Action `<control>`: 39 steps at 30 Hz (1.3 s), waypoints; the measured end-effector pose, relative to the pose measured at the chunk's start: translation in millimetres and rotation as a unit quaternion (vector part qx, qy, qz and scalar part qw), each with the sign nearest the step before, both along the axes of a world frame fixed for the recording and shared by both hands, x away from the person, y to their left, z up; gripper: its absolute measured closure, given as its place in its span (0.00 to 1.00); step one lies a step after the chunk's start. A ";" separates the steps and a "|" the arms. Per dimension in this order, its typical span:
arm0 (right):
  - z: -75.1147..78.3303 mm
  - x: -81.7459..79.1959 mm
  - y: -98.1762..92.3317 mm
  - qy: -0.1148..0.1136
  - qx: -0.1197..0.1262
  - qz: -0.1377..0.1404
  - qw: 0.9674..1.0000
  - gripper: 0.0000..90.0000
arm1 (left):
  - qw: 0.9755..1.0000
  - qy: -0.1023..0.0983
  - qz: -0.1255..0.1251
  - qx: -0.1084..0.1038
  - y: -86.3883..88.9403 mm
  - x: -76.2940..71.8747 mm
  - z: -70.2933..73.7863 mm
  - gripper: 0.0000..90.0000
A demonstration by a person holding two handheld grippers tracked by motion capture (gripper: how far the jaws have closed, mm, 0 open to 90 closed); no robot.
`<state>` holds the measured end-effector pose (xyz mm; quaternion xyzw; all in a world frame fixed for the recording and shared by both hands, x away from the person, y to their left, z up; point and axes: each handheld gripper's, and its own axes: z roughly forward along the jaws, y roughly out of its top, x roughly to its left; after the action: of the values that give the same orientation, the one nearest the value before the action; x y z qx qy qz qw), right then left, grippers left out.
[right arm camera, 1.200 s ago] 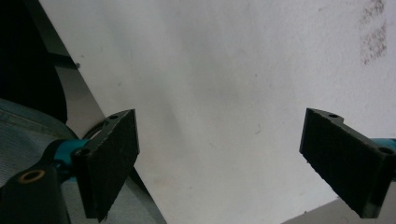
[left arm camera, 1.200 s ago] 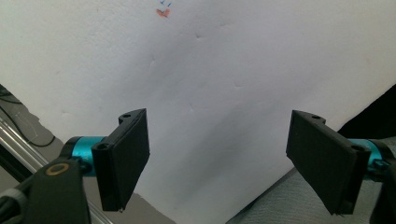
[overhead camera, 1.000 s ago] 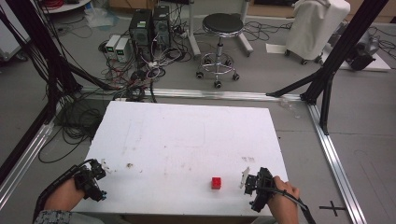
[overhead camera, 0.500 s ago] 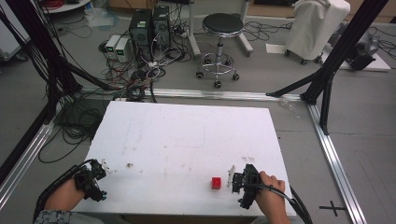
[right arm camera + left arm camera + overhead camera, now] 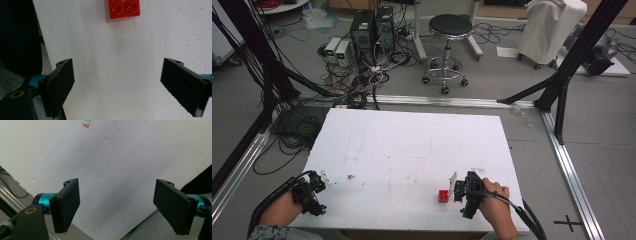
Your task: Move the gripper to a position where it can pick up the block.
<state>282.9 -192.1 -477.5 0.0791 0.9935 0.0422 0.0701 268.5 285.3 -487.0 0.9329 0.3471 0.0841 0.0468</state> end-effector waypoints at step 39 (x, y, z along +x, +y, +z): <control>-23.4 26.9 53.3 0.033 -0.014 0.042 0.998 0.13 | 1.000 0.004 0.003 0.001 2.8 -0.6 -2.4 0.24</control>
<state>309.8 -138.8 -500.9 0.0378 0.9982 0.0287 0.0365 267.8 288.1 -489.3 0.9322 0.3502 0.0806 0.0446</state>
